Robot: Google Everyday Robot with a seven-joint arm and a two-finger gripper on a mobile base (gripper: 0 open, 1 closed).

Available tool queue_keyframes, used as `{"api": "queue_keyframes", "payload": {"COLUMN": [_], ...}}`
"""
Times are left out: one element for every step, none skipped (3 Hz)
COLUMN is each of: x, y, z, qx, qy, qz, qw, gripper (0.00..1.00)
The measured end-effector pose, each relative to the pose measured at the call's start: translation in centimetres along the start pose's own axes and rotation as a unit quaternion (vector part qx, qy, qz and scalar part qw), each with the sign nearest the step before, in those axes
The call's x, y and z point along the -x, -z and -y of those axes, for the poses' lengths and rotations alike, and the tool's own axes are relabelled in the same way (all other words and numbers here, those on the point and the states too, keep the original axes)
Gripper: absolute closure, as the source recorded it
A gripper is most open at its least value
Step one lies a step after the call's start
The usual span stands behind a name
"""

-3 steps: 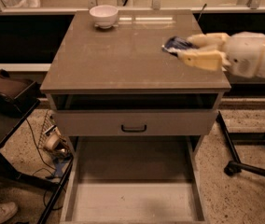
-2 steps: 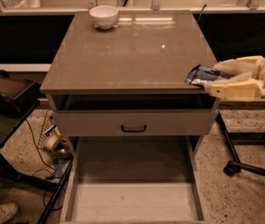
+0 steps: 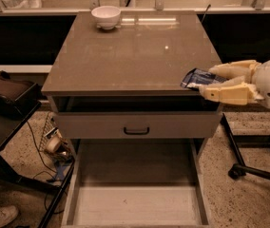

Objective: Place rxbar blueberry into middle drawer

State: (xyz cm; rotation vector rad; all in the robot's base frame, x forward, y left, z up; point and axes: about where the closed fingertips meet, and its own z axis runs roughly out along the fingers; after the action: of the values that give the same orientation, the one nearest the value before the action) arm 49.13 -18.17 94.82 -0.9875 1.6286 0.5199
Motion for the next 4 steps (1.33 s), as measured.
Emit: {"api": "queue_keyframes", "payload": {"x": [-2.3, -9.3, -15.5, -22.3], "y": [-2.1, -7.7, -12.2, -18.3], "z": [-2.7, -9.9, -13.9, -17.8], "qx": [0.003, 0.049, 0.086, 0.133], "qy": [-0.003, 0.008, -0.013, -0.033], "qz": [0.008, -0.013, -0.031, -0.068], "qw": [1.0000, 0.9987, 0.9957, 0.9883], "gripper": [1.00, 1.00, 1.00, 1.00]}}
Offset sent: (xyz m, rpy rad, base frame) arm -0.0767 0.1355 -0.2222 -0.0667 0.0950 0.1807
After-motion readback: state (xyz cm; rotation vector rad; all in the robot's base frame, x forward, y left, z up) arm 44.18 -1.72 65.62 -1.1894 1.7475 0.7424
